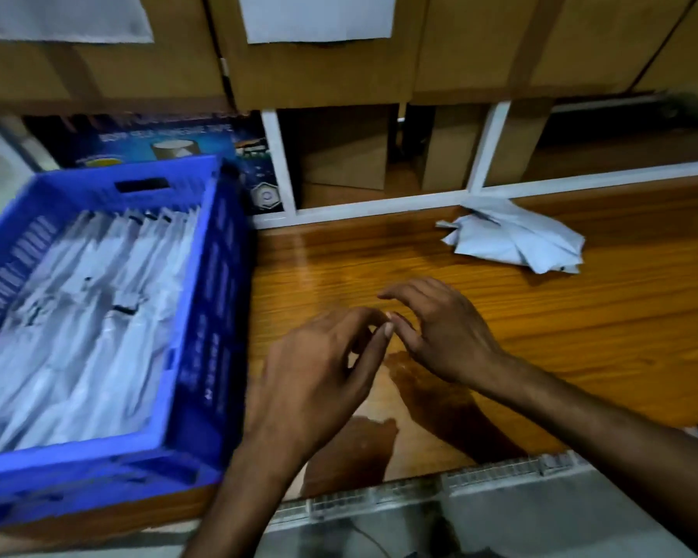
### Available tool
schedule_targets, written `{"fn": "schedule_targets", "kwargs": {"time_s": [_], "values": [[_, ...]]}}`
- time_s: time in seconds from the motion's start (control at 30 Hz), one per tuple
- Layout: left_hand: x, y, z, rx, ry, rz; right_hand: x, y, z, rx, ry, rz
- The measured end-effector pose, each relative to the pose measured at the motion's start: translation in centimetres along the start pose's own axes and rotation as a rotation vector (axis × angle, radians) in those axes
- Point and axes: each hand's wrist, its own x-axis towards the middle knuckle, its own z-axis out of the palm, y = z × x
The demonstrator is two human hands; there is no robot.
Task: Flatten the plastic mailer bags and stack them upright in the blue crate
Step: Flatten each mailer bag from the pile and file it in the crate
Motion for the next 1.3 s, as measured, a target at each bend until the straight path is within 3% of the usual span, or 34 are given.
{"fn": "schedule_targets", "kwargs": {"time_s": [0.17,0.33,0.43,0.63,0.73,0.93,1.07,1.3], "values": [[3.8,0.2,12.6,-0.126,-0.166,-0.155,0.6,12.9,-2.1,-0.010,-0.006,0.221],[5.9,-1.1,23.3,0.026,-0.400,-0.074,4.7,23.6,-3.5,-0.199,0.078,0.429],[6.6,-1.5,26.5,0.142,-0.495,-0.104,7.7,28.4,-3.5,-0.198,0.036,0.557],[6.6,-1.8,27.7,0.193,-0.461,-0.156,10.6,36.1,-1.0,-0.057,-0.180,0.828],[6.8,-1.7,27.6,0.187,-0.468,-0.166,10.7,37.5,0.7,-0.078,-0.175,0.768],[6.7,-1.6,27.2,0.158,-0.454,-0.166,9.2,33.7,-2.3,-0.401,0.335,0.452],[5.8,-1.9,26.2,0.094,-0.397,-0.171,8.2,28.3,-5.3,-0.397,0.575,0.229],[-2.1,-5.4,18.9,0.173,-0.310,-0.234,2.5,17.6,-5.0,-0.235,0.627,-0.001]]}}
